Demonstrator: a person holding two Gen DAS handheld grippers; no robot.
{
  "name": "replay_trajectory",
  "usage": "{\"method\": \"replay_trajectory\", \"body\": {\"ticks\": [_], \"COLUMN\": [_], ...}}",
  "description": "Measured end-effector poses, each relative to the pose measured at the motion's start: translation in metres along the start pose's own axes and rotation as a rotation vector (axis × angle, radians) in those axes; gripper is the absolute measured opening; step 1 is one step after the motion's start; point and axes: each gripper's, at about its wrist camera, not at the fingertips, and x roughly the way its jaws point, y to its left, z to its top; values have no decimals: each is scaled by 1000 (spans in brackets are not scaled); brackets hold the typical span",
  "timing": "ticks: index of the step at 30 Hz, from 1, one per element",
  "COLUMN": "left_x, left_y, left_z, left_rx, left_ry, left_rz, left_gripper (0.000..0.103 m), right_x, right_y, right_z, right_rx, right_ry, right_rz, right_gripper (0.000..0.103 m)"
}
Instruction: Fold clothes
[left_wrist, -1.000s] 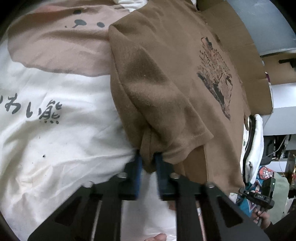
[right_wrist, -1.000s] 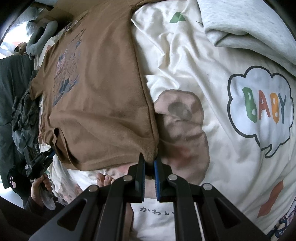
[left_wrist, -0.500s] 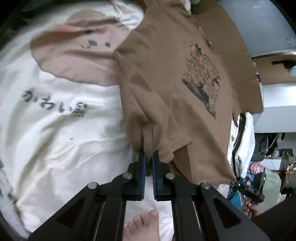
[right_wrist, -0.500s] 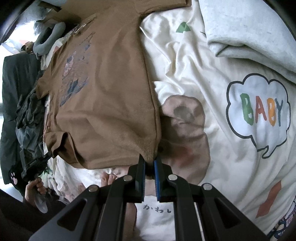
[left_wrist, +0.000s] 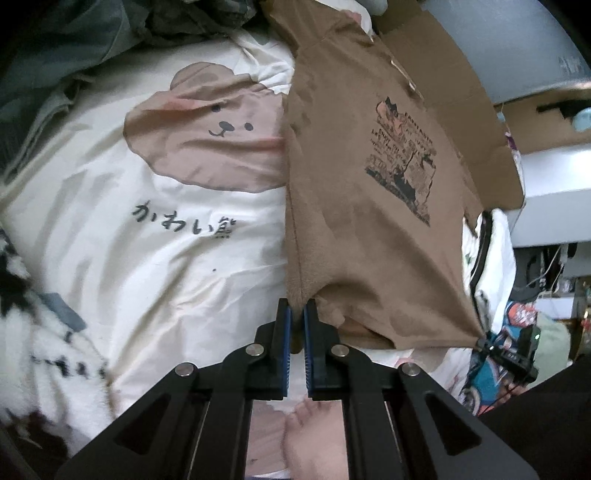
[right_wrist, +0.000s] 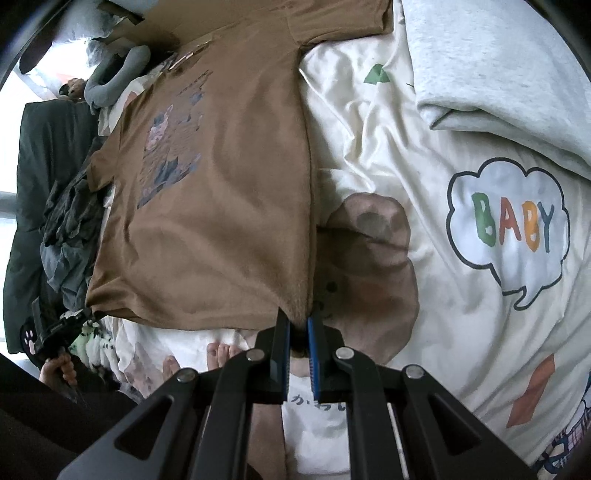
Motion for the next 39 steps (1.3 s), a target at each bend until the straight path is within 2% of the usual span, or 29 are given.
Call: {"method": "replay_trajectory", "body": {"ticks": [12,17,21,28,30,32,37,39], "left_x": [-2,16,37,53,50,49,46,44], "left_y": [31,51,65,78,82,87,104,110], "left_z": [9,10,11,12,11,8,-5,-10], "left_rx": [52,55,40,-44,-72,-121,-274,-322], "left_ry": [89,146,182,205,193,179,137,112], "left_rz": [96,146,150,95,83,61,1,8], "left_gripper": [4,4,5,6,11,17,18,18], "right_x": [6,24,49,77,80,83,85,84], "right_y": [-7,-16,-24,-32,-32,-31,-31,-30], "right_z": [-12,-11,-14,-13,-12,-13,-16,-16], "right_rx": [0,16,29,42,35,28,34,32], "right_ry": [36,77,129,177,183,188,190,189], "right_rz": [-39,-68,-94,-118,-122,-127,-128,-129], "right_gripper": [7,7,7,7,7,7,7,7]}}
